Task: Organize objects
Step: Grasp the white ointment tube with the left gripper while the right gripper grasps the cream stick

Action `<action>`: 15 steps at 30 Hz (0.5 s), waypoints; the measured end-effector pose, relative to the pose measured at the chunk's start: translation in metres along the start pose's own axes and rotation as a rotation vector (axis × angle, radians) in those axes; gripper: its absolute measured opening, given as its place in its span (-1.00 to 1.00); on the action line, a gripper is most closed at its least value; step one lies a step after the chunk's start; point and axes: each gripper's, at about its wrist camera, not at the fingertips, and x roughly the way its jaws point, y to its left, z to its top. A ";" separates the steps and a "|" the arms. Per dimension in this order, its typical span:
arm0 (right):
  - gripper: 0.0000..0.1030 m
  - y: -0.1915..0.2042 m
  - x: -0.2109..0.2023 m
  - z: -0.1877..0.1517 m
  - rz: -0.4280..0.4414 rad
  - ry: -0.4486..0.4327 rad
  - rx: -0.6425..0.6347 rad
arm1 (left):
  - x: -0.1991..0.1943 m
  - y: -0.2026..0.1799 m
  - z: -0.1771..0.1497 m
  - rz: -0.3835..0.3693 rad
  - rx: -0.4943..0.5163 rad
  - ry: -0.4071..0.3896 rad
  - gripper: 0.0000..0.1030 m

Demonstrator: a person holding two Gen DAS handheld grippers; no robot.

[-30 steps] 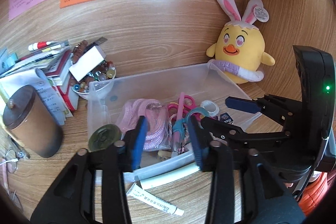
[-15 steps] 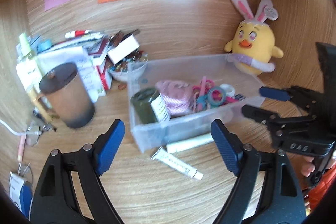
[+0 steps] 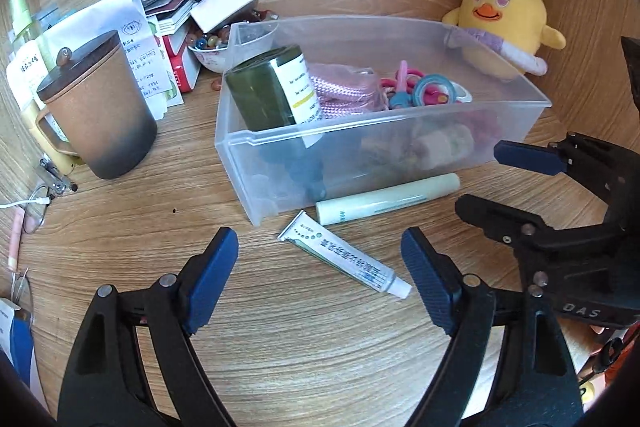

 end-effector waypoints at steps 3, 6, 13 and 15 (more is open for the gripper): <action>-0.20 0.005 0.014 0.001 0.022 0.041 -0.018 | 0.003 0.003 -0.004 0.003 -0.007 0.012 0.55; -0.25 0.012 0.023 0.002 0.023 0.049 -0.037 | 0.004 0.004 -0.008 0.000 0.008 0.018 0.45; -0.40 0.022 0.018 -0.006 0.097 0.087 -0.081 | -0.009 0.013 -0.015 0.026 0.090 0.019 0.23; -0.40 0.024 0.013 -0.010 0.132 0.103 -0.083 | -0.011 0.020 -0.017 0.002 0.077 0.029 0.23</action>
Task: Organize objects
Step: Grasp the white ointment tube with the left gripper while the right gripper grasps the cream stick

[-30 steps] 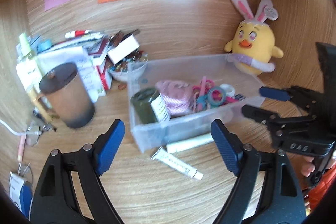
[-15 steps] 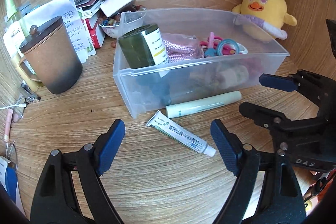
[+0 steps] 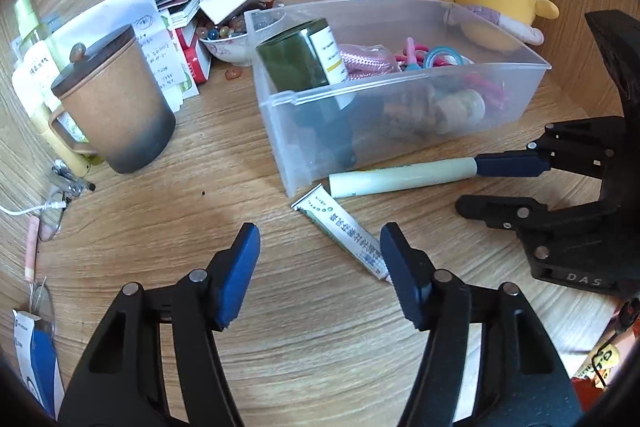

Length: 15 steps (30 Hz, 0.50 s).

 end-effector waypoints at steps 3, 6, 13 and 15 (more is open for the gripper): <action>-0.40 0.000 -0.003 0.002 0.005 -0.007 0.007 | -0.005 0.010 -0.001 -0.090 -0.061 0.005 0.23; -0.32 0.002 0.004 0.011 0.001 0.004 0.000 | -0.001 0.011 0.003 -0.149 -0.104 0.021 0.23; -0.29 0.008 0.016 0.020 0.009 0.030 -0.015 | 0.015 0.000 -0.002 -0.092 -0.068 0.044 0.13; -0.29 0.013 0.009 0.014 0.042 0.032 -0.041 | 0.013 0.001 -0.006 -0.068 -0.046 0.035 0.01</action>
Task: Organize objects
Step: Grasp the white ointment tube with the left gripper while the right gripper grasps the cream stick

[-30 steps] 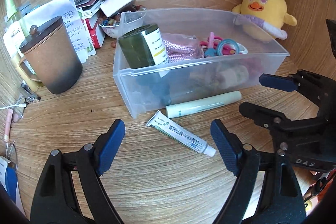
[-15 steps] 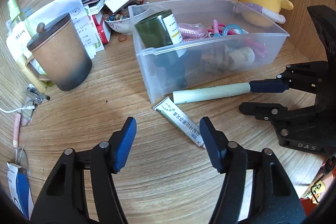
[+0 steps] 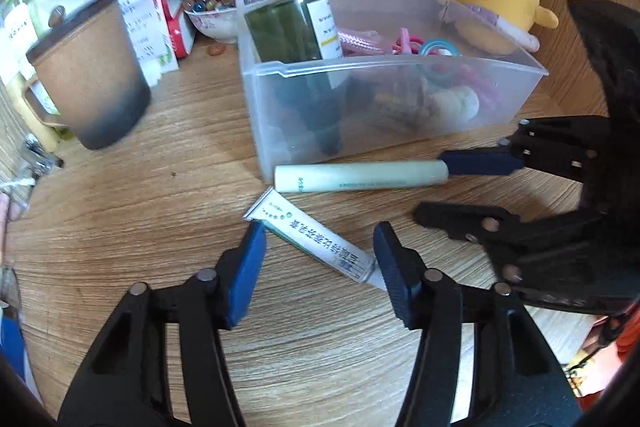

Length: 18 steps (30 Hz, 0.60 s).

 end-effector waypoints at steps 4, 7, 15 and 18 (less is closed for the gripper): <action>-0.29 0.010 -0.015 -0.007 0.013 -0.017 -0.032 | -0.006 0.006 -0.007 0.003 0.018 -0.007 -0.16; -0.29 0.016 -0.018 0.001 -0.002 -0.037 -0.040 | -0.010 0.012 -0.012 0.004 0.018 -0.014 -0.32; -0.37 0.029 0.017 0.021 -0.021 -0.003 -0.078 | -0.018 0.027 -0.026 0.000 0.000 -0.035 -0.67; -0.63 0.029 0.015 0.019 -0.004 -0.007 -0.077 | -0.022 0.030 -0.029 -0.013 -0.009 -0.042 -0.69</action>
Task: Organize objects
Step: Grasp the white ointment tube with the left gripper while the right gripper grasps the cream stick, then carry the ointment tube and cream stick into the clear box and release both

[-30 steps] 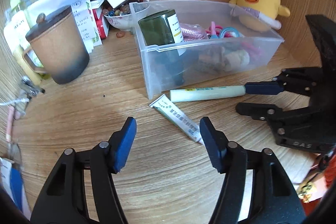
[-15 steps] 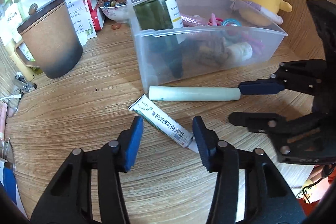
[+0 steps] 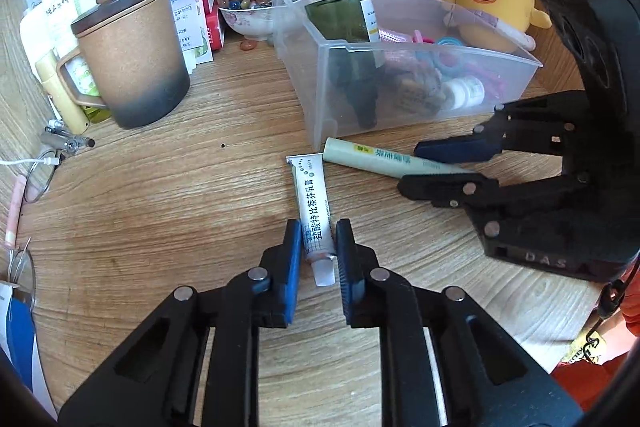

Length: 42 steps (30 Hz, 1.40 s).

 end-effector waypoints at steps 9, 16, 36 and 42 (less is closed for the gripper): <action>-0.72 -0.003 -0.026 -0.031 -0.052 -0.058 0.028 | -0.012 -0.007 -0.004 -0.036 -0.002 -0.030 -0.72; -0.72 -0.019 -0.065 -0.044 -0.076 -0.146 0.118 | -0.029 -0.026 0.004 -0.059 0.024 -0.086 -0.72; -0.72 -0.055 -0.130 -0.035 -0.132 -0.354 0.242 | -0.070 -0.062 0.062 -0.102 0.082 -0.267 -0.72; -0.72 -0.071 -0.130 -0.029 -0.142 -0.369 0.272 | -0.077 -0.062 0.088 -0.114 0.060 -0.321 -0.72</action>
